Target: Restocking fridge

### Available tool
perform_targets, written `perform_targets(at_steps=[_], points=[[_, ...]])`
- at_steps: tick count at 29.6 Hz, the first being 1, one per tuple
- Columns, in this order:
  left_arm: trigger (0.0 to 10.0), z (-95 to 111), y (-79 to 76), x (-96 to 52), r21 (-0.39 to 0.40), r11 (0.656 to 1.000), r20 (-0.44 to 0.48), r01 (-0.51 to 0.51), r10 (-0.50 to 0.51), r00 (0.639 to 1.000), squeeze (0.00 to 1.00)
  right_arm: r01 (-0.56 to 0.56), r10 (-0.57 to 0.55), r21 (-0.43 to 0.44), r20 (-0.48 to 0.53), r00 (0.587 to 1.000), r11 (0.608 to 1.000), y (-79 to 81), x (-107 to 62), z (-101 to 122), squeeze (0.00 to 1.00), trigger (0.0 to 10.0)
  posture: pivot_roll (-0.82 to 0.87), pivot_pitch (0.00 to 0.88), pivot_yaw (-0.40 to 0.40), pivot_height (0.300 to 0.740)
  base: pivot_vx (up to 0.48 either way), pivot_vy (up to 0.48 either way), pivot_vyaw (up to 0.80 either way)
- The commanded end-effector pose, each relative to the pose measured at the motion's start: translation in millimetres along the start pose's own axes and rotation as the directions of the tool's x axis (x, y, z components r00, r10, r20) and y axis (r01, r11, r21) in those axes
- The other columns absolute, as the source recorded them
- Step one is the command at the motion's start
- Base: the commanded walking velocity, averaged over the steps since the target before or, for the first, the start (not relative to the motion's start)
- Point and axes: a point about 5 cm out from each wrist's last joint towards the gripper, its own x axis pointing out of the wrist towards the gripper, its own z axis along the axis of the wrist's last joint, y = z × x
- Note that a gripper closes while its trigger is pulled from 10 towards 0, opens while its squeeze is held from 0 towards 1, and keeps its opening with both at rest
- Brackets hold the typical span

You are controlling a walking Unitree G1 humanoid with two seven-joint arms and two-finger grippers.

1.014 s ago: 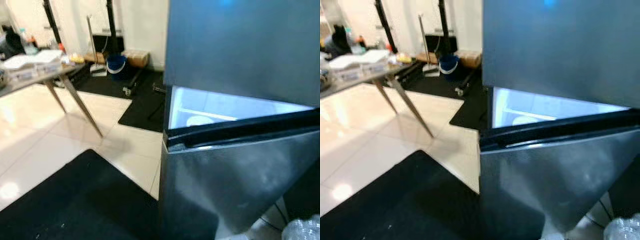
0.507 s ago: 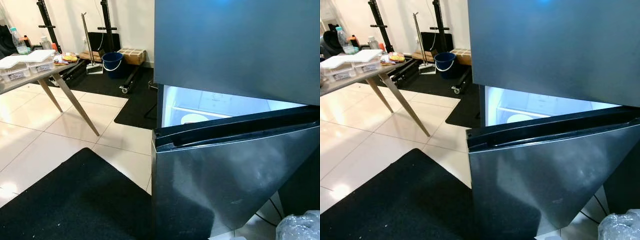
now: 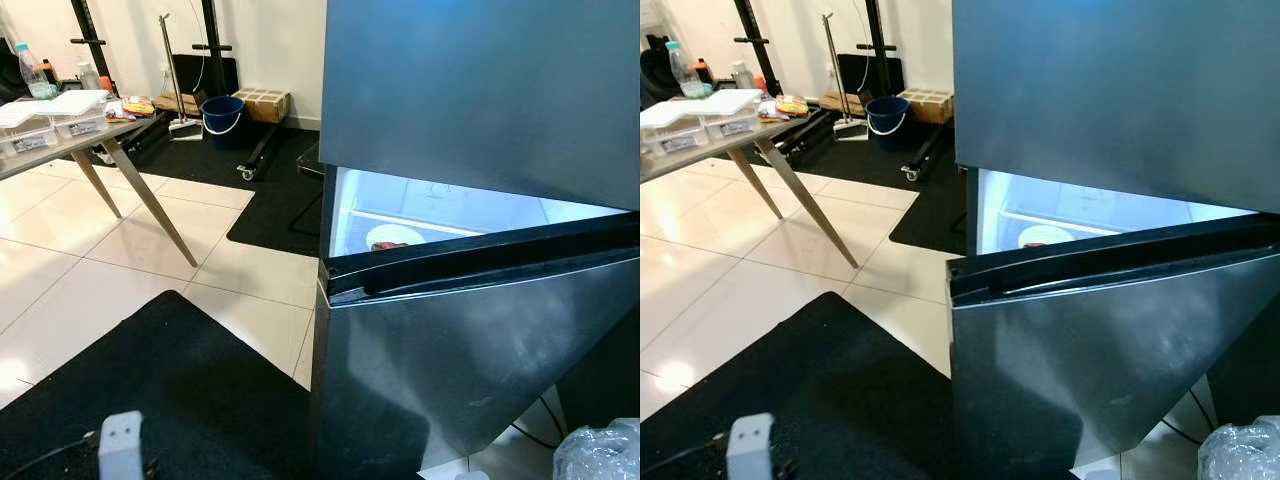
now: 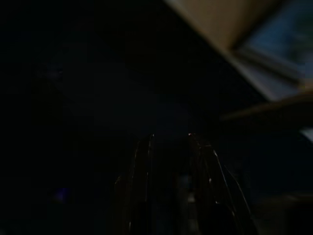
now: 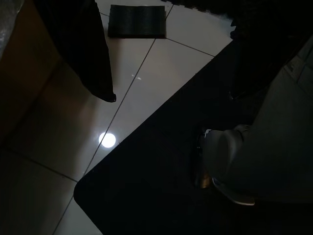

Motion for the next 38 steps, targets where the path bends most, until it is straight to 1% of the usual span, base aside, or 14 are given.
perform_targets(at_steps=[1,2,5,6,9,12,16,17,22,24,28,29,33,38], points=[[10.0,0.1,-13.4,3.2,0.025,0.996,0.002,0.091,-0.091,0.996,0.00,-0.001,0.001,-0.003,0.001,1.000,1.000,0.2,0.1,0.4,0.00,10.0,-0.06,0.000,-0.005,0.740,0.000,0.000,0.00],[10.0,0.1,-13.4,3.2,0.025,0.996,0.002,0.091,-0.091,0.996,0.00,-0.001,0.001,-0.003,0.001,1.000,1.000,0.2,0.1,0.4,0.00,10.0,-0.06,0.000,-0.005,0.740,0.000,0.000,0.00],[10.0,-1.5,-36.7,5.7,0.199,0.936,-0.057,0.292,-0.287,0.956,0.00,-0.001,0.001,-0.005,0.001,1.000,1.000,-0.8,-0.2,0.8,0.00,10.0,-0.06,0.000,-0.006,0.740,0.000,0.000,0.00],[10.0,-1.5,-36.7,5.7,0.199,0.936,-0.057,0.292,-0.287,0.956,0.00,-0.001,0.001,-0.005,0.001,1.000,1.000,-0.8,-0.2,0.8,0.00,10.0,-0.06,0.000,-0.006,0.740,0.000,0.000,0.00],[10.0,-1.3,-49.8,6.0,0.281,0.864,-0.107,0.418,-0.405,0.908,0.00,0.000,0.000,-0.007,0.002,1.000,1.000,-1.8,-0.3,1.2,0.00,10.0,-0.06,0.000,-0.006,0.740,0.000,0.000,0.00],[10.0,-0.8,-52.9,6.0,0.299,0.842,-0.120,0.450,-0.434,0.893,0.00,0.000,0.000,-0.008,0.002,1.000,1.000,-1.9,-0.4,1.3,0.00,10.0,-0.06,0.000,-0.006,0.740,0.000,0.000,0.00],[10.0,16.7,-73.0,10.5,0.419,0.707,-0.146,0.569,-0.566,0.811,0.00,-0.005,0.005,-0.008,0.006,1.000,1.000,-0.4,0.2,2.9,0.00,10.0,-0.06,0.000,-0.004,0.740,0.000,0.000,0.00],[10.0,16.7,-73.0,10.5,0.419,0.707,-0.146,0.569,-0.566,0.811,0.00,-0.005,0.005,-0.008,0.006,1.000,1.000,-0.4,0.2,2.9,0.00,10.0,-0.06,0.000,-0.004,0.740,0.000,0.000,0.00],[10.0,40.7,-94.8,14.2,0.536,0.574,-0.135,0.618,-0.665,0.734,0.00,-0.010,0.010,-0.003,0.007,1.000,1.000,1.8,0.8,3.1,0.00,10.0,-0.06,0.000,0.000,0.740,0.000,0.000,0.00],[10.0,45.3,-99.3,14.3,0.545,0.553,-0.129,0.630,-0.688,0.715,0.00,-0.010,0.010,-0.001,0.007,1.000,1.000,2.1,0.8,3.0,0.00,10.0,-0.06,0.000,0.000,0.740,0.000,0.000,0.00],[10.0,59.9,-114.2,13.0,0.585,0.461,-0.126,0.667,-0.761,0.637,0.00,-0.012,0.012,0.001,0.005,1.000,1.000,2.8,0.8,1.7,0.00,10.0,-0.06,0.000,0.001,0.740,0.000,0.000,0.00],[10.0,59.9,-114.2,13.0,0.585,0.461,-0.126,0.667,-0.761,0.637,0.00,-0.012,0.012,0.001,0.005,1.000,1.000,2.8,0.8,1.7,0.00,10.0,-0.06,0.000,0.001,0.740,0.000,0.000,0.00],[10.0,74.9,-129.1,8.9,0.616,0.371,-0.117,0.694,-0.829,0.547,0.00,-0.011,0.011,0.003,0.004,1.000,1.000,2.9,0.7,0.8,0.00,10.0,-0.07,0.000,0.002,0.740,0.000,0.000,0.00],[10.0,86.3,-135.6,7.8,0.643,0.355,-0.087,0.679,-0.847,0.525,0.00,-0.011,0.011,0.005,0.006,1.000,1.000,2.8,0.7,0.8,0.00,10.0,-0.07,0.000,0.004,0.740,0.000,0.000,0.00]])
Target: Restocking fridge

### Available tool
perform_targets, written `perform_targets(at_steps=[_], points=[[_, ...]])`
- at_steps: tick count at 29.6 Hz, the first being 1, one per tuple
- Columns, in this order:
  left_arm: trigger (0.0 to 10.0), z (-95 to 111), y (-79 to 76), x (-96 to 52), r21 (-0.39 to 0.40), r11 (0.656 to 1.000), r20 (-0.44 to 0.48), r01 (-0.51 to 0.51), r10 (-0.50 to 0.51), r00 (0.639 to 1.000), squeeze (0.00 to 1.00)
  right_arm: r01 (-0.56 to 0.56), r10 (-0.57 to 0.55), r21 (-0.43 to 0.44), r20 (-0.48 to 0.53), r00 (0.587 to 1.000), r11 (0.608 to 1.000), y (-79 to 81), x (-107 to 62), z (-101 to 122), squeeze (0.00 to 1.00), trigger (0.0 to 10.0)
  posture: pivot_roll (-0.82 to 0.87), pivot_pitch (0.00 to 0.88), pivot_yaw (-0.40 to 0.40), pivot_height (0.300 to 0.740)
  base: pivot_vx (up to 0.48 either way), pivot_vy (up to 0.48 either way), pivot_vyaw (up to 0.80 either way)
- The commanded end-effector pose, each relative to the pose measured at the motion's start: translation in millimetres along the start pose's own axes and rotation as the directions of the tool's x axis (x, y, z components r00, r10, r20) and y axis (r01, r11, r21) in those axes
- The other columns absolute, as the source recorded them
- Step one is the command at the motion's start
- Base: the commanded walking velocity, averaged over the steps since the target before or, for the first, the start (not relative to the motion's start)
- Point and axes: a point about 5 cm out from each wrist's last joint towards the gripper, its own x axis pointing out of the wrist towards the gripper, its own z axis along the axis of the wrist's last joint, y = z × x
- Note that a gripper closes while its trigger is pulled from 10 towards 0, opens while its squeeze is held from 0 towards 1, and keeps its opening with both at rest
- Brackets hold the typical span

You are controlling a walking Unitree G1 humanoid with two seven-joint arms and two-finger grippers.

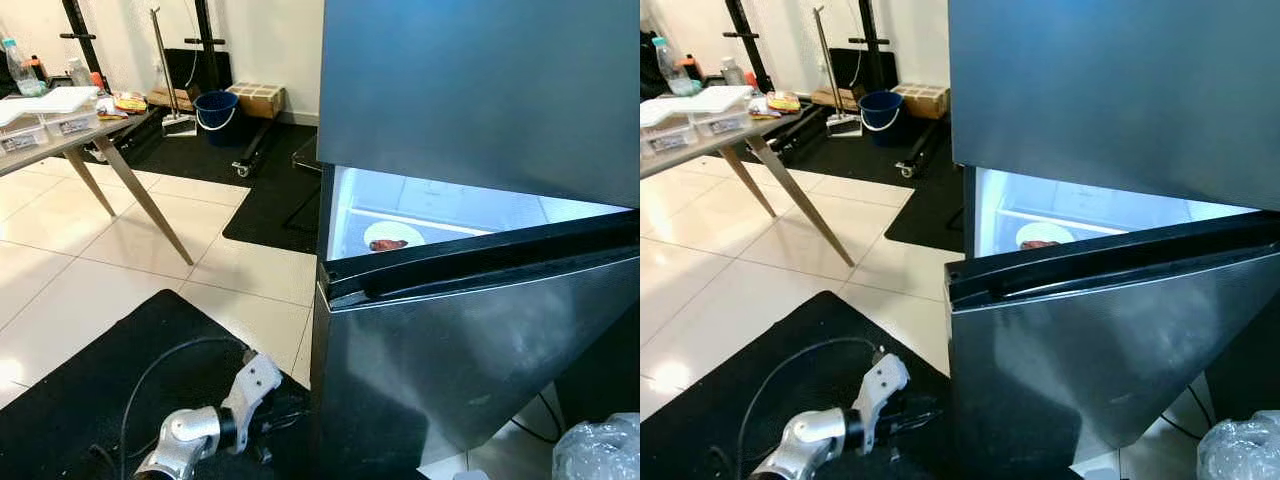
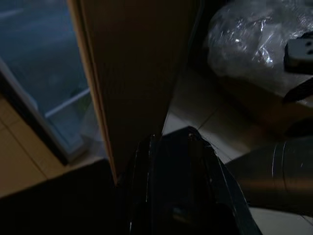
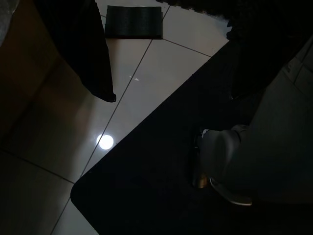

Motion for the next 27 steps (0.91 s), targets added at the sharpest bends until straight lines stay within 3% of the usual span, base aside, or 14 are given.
perform_targets(at_steps=[1,9,11,18,27], points=[[10.0,12.1,4.4,4.8,0.025,1.000,0.044,-0.004,0.003,0.999,0.00,-0.006,0.006,0.008,0.004,1.000,1.000,1.8,0.3,-0.4,0.00,10.0,-0.07,0.000,0.004,0.740,0.000,0.000,0.00],[10.0,28.5,16.4,3.1,0.049,0.997,0.112,-0.066,0.061,0.992,0.00,-0.011,0.011,0.012,0.007,1.000,1.000,2.7,0.5,0.0,0.00,10.0,-0.07,0.000,0.003,0.740,0.000,0.000,0.00],[10.0,38.1,28.6,-2.1,0.057,0.987,0.157,-0.149,0.138,0.978,0.00,-0.013,0.013,0.014,0.008,1.000,1.000,3.1,0.6,0.0,0.00,10.0,-0.07,0.000,0.005,0.740,0.000,0.000,0.00],[10.0,53.4,44.4,-10.5,0.056,0.965,0.227,-0.258,0.239,0.944,0.00,-0.018,0.017,0.021,0.015,1.000,1.000,3.7,0.7,0.7,0.00,10.0,-0.07,0.000,0.006,0.740,0.000,0.000,0.00],[10.0,56.8,37.4,-4.3,0.056,0.984,0.224,-0.171,0.154,0.962,0.00,-0.024,0.024,0.024,0.013,1.000,0.999,5.1,0.9,-0.2,0.00,10.0,-0.07,0.000,0.005,0.740,0.000,0.000,0.00]])
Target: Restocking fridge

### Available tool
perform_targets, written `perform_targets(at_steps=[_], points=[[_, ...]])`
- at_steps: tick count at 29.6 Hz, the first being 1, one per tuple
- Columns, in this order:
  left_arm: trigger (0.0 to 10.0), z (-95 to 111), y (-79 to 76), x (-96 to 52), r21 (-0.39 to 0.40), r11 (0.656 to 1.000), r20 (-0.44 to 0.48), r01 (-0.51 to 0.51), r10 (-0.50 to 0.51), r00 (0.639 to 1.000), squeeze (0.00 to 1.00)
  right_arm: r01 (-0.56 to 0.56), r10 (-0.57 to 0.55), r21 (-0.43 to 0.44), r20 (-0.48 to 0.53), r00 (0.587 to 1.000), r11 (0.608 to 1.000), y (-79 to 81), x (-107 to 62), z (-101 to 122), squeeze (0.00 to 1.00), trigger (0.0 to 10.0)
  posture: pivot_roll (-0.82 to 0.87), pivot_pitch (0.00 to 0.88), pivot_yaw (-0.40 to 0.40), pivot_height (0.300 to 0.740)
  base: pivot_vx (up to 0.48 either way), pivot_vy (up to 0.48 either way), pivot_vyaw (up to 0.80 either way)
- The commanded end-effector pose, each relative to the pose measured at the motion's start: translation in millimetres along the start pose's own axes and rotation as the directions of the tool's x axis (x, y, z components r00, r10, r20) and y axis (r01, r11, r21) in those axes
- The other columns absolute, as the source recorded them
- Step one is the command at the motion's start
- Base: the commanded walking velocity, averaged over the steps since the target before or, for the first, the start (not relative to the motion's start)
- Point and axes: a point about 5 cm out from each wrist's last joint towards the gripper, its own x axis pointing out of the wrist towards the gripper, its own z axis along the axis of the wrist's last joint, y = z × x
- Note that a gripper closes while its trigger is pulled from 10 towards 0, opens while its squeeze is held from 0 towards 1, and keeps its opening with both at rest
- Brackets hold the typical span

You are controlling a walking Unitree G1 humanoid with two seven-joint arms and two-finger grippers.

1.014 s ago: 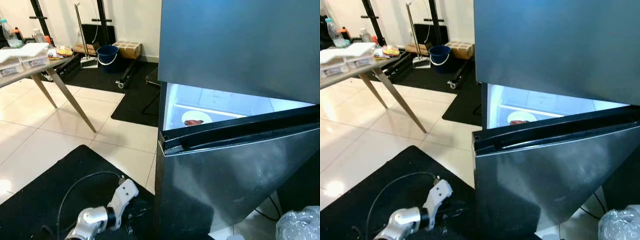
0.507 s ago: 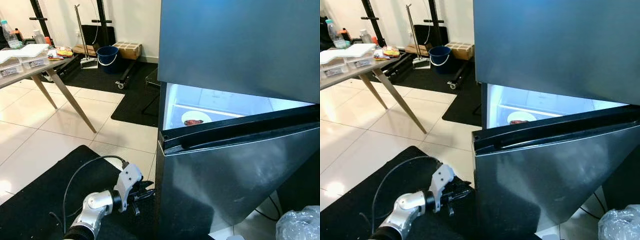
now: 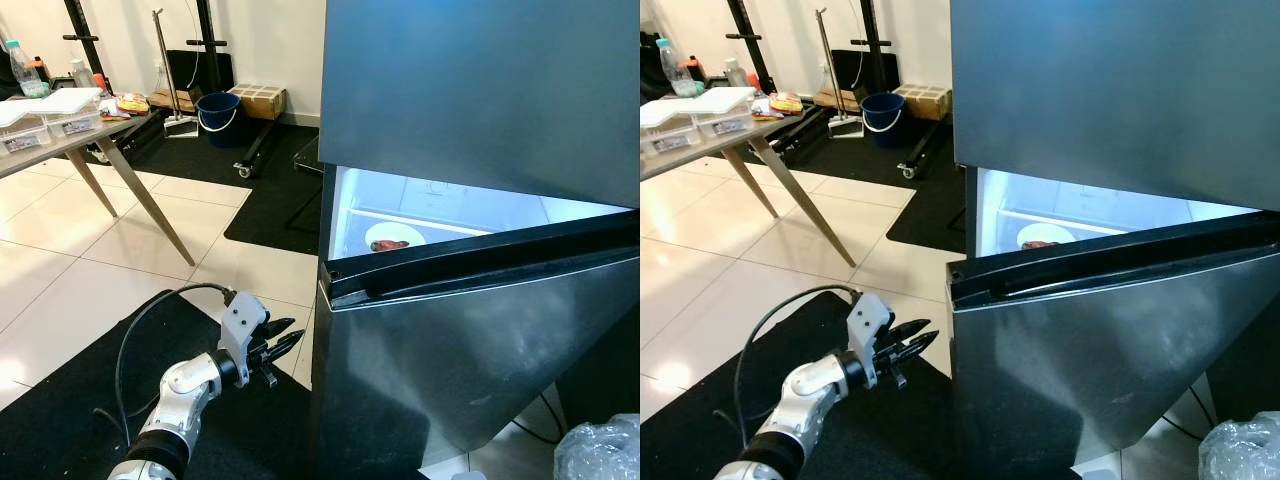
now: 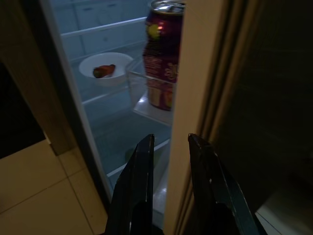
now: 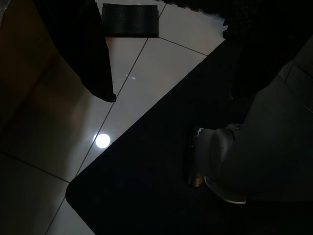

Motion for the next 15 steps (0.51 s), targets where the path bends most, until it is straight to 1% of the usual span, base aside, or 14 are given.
perform_targets(at_steps=[1,5,7,9,10,11,13,15], points=[[10.0,-5.2,-6.5,-1.3,-0.008,0.998,-0.041,0.058,-0.058,0.997,0.00,-0.004,0.004,0.015,0.010,1.000,1.000,1.7,0.5,0.9,0.00,10.0,-0.07,0.000,0.012,0.740,0.000,0.000,0.00],[10.0,-15.0,-7.3,-15.0,-0.038,0.991,-0.127,0.132,-0.136,0.983,0.00,-0.016,0.016,0.020,0.008,1.000,1.000,3.2,0.6,0.0,0.00,10.0,-0.07,0.000,0.012,0.740,0.000,0.000,0.00],[10.0,-14.8,-6.7,-16.7,-0.045,0.989,-0.130,0.138,-0.143,0.981,0.00,-0.017,0.017,0.020,0.008,1.000,1.000,3.4,0.6,-0.1,0.00,10.0,-0.07,0.000,0.012,0.740,0.000,0.000,0.00],[10.0,-13.1,1.7,-24.9,-0.025,0.992,-0.159,0.126,-0.129,0.979,0.00,-0.019,0.019,0.022,0.008,1.000,1.000,3.6,0.6,-0.4,0.00,10.0,-0.07,0.000,0.013,0.740,0.000,0.000,0.00],[10.0,-13.1,1.7,-24.9,-0.025,0.992,-0.159,0.126,-0.129,0.979,0.00,-0.019,0.019,0.022,0.008,1.000,1.000,3.6,0.6,-0.4,0.00,10.0,-0.07,0.000,0.013,0.740,0.000,0.000,0.00],[10.0,-12.3,5.7,-28.9,-0.023,0.993,-0.171,0.118,-0.120,0.978,0.00,-0.020,0.020,0.023,0.008,1.000,1.000,3.6,0.6,-0.4,0.00,10.0,-0.07,0.000,0.013,0.740,0.000,0.000,0.00],[10.0,-10.8,11.2,-35.8,-0.030,0.994,-0.185,0.110,-0.113,0.976,0.00,-0.025,0.024,0.026,0.009,1.000,0.999,3.9,0.6,-0.3,0.00,10.0,-0.07,0.000,0.014,0.740,0.000,0.000,0.00],[10.0,-9.6,13.2,-41.2,-0.045,0.991,-0.196,0.125,-0.131,0.972,0.00,-0.029,0.029,0.026,0.009,1.000,0.999,4.2,0.6,-0.4,0.00,10.0,-0.07,0.000,0.013,0.740,0.000,0.000,0.00]])
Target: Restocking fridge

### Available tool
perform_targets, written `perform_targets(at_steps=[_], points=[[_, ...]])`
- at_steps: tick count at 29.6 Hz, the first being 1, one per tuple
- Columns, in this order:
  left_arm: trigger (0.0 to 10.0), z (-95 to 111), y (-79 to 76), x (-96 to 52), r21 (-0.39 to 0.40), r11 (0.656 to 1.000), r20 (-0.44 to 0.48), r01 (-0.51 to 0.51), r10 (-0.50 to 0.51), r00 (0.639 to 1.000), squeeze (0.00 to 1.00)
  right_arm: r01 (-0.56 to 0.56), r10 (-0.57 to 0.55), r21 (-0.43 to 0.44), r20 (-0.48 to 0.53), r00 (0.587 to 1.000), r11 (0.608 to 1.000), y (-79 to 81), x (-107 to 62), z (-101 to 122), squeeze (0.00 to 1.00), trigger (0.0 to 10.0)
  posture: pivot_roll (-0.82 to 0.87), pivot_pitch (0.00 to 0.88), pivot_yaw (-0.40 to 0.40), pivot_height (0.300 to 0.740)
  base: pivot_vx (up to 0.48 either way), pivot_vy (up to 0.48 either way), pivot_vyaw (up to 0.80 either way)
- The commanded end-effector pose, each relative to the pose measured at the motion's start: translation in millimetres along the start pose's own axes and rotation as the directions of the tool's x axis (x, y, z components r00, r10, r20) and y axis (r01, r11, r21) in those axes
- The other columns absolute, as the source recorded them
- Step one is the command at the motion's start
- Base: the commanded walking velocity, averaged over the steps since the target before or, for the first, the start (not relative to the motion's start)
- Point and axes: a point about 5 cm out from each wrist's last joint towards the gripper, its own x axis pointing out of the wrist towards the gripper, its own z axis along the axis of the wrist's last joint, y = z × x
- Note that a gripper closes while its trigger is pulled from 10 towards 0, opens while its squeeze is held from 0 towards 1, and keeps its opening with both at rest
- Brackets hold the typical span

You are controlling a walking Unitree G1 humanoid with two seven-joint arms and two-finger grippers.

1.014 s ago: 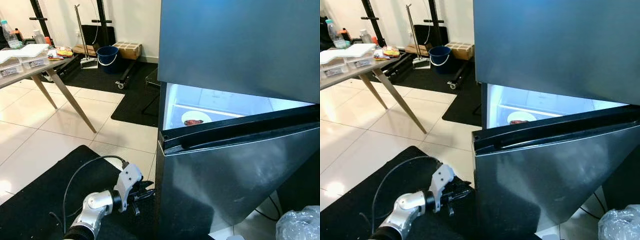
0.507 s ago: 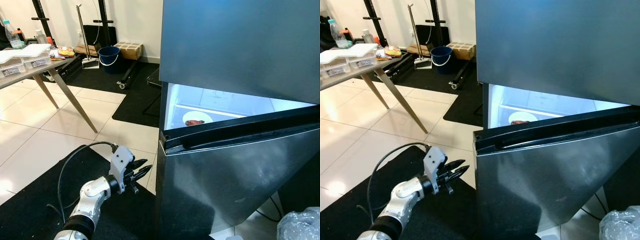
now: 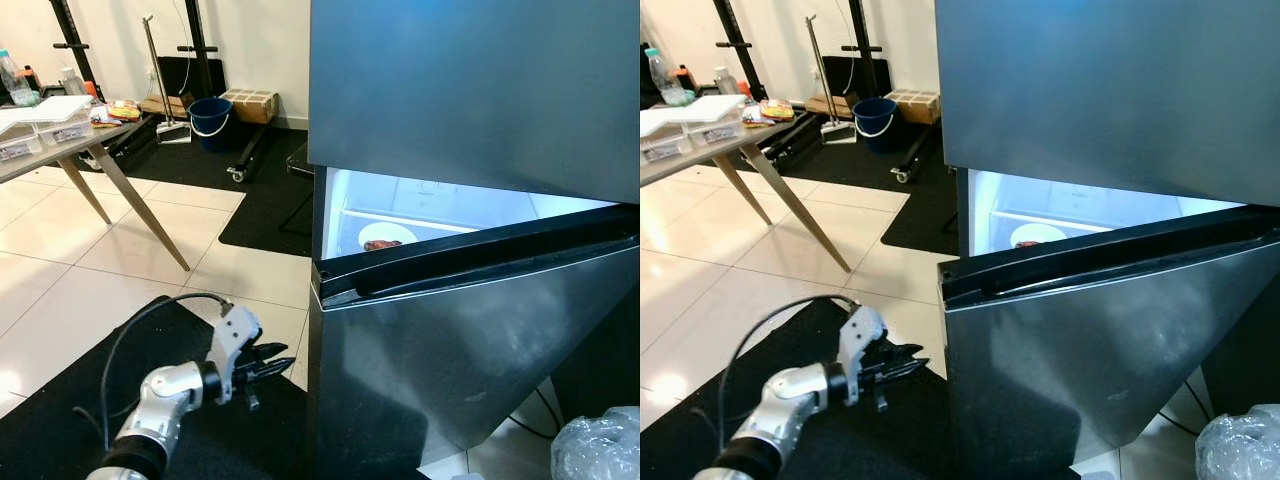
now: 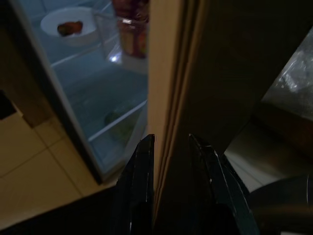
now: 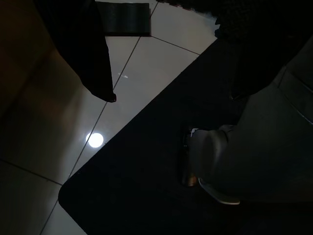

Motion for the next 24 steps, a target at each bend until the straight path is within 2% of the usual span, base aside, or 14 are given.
perform_targets(at_steps=[1,5,10,19,22,23,24], points=[[10.0,-1.6,-1.3,-10.8,-0.020,0.998,-0.033,0.056,-0.057,0.998,0.00,-0.009,0.008,0.015,0.008,1.000,1.000,1.7,0.4,0.9,0.00,10.0,-0.07,0.000,0.012,0.740,0.000,0.000,0.00],[10.0,-3.1,-14.5,-12.2,-0.058,0.982,-0.058,0.179,-0.182,0.982,0.00,-0.011,0.011,0.012,0.007,1.000,1.000,1.6,0.4,0.9,0.00,10.0,-0.07,0.000,0.012,0.740,0.000,0.000,0.00],[10.0,-3.7,-36.4,-6.4,-0.082,0.943,-0.073,0.323,-0.329,0.941,0.00,-0.010,0.010,0.011,0.008,1.000,1.000,1.3,0.4,1.5,0.00,10.0,-0.07,0.000,0.011,0.740,0.000,0.000,0.00],[10.0,6.8,-39.3,6.3,-0.045,0.947,-0.024,0.318,-0.320,0.947,0.00,-0.009,0.009,0.013,0.010,1.000,1.000,0.7,0.3,2.1,0.00,10.0,-0.08,0.000,0.010,0.740,0.000,0.000,0.00],[10.0,17.0,-34.5,12.7,-0.028,0.958,0.022,0.287,-0.286,0.958,0.00,-0.008,0.008,0.014,0.011,1.000,1.000,0.4,0.2,2.1,0.00,10.0,-0.08,0.000,0.009,0.740,0.000,0.000,0.00],[10.0,29.7,-29.1,18.3,-0.014,0.964,0.078,0.264,-0.263,0.962,0.00,-0.007,0.007,0.016,0.012,1.000,1.000,0.1,0.1,2.1,0.00,10.0,-0.08,0.000,0.009,0.740,0.000,0.000,0.00],[10.0,29.7,-29.1,18.3,-0.014,0.964,0.078,0.264,-0.263,0.962,0.00,-0.007,0.007,0.016,0.012,1.000,1.000,0.1,0.1,2.1,0.00,10.0,-0.08,0.000,0.009,0.740,0.000,0.000,0.00]])
